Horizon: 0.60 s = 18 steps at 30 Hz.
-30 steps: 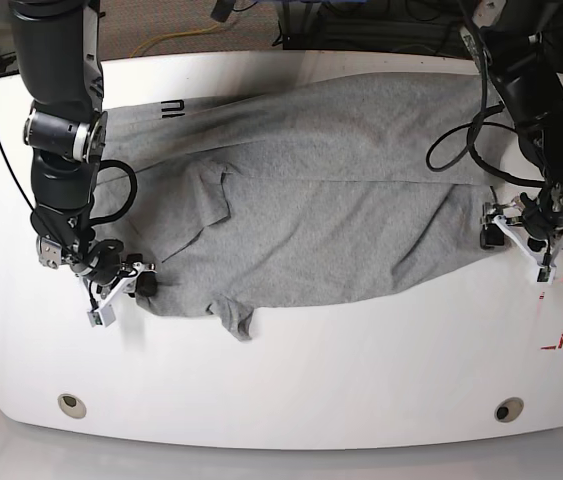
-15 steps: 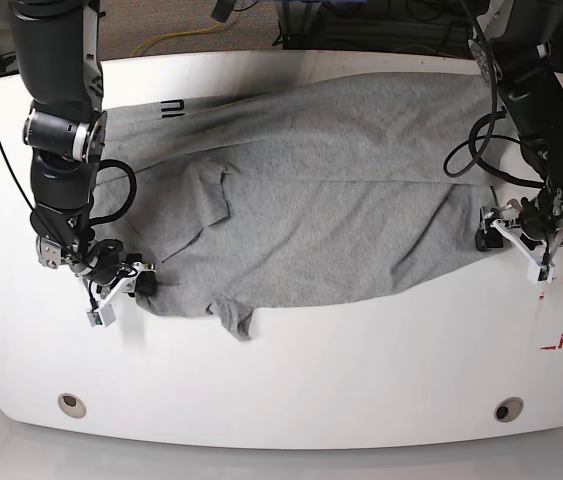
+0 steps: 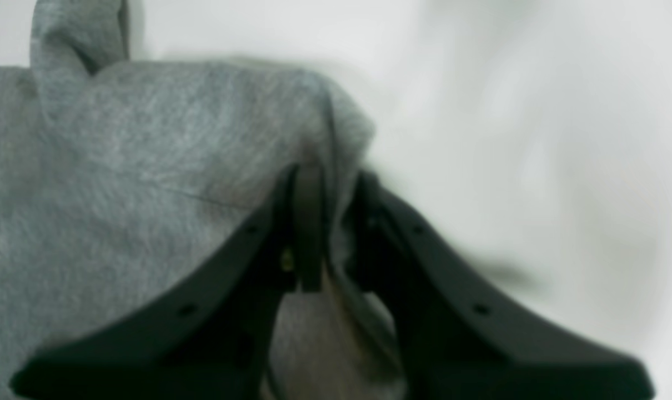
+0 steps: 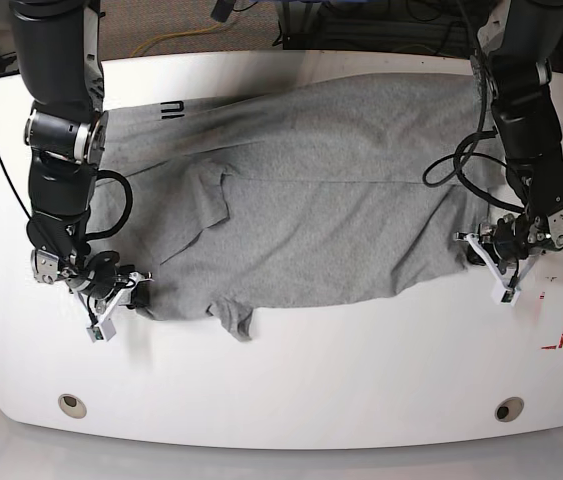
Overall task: Fold the T-shirt properly
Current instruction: 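Lower both grippers to the shirt's hem corners and pinch them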
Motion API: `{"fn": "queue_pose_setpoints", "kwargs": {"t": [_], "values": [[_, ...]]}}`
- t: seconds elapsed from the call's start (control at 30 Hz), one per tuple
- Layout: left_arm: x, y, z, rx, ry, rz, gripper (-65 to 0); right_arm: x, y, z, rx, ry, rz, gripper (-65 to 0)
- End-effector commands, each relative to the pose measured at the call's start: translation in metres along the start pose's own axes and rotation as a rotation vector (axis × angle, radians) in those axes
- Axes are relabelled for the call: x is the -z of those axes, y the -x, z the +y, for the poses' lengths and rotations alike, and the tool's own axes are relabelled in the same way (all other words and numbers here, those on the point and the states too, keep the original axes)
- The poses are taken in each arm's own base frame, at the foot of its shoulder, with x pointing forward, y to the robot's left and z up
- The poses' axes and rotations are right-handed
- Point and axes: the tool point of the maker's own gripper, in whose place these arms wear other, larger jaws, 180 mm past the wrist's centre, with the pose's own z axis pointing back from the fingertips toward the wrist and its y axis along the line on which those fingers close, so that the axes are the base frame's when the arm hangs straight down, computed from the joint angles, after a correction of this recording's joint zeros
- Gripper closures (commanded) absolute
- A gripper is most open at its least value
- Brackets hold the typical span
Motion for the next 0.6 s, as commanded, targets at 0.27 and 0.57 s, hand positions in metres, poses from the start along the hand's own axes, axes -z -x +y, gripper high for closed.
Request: {"fn": "queue_pose_setpoints", "kwargs": {"t": [0.27,0.57], "values": [[-0.051,-0.092,0.020,0.113,-0.109,-0.221,0.0,-0.022,-0.071,-0.001,-0.149,0.036,-0.103,-1.6],[-0.091,-0.128,0.027,0.202,-0.186,-0.332,-0.1,-0.041,-0.096,-0.003,-0.232,0.082,-0.109,-1.4]]}}
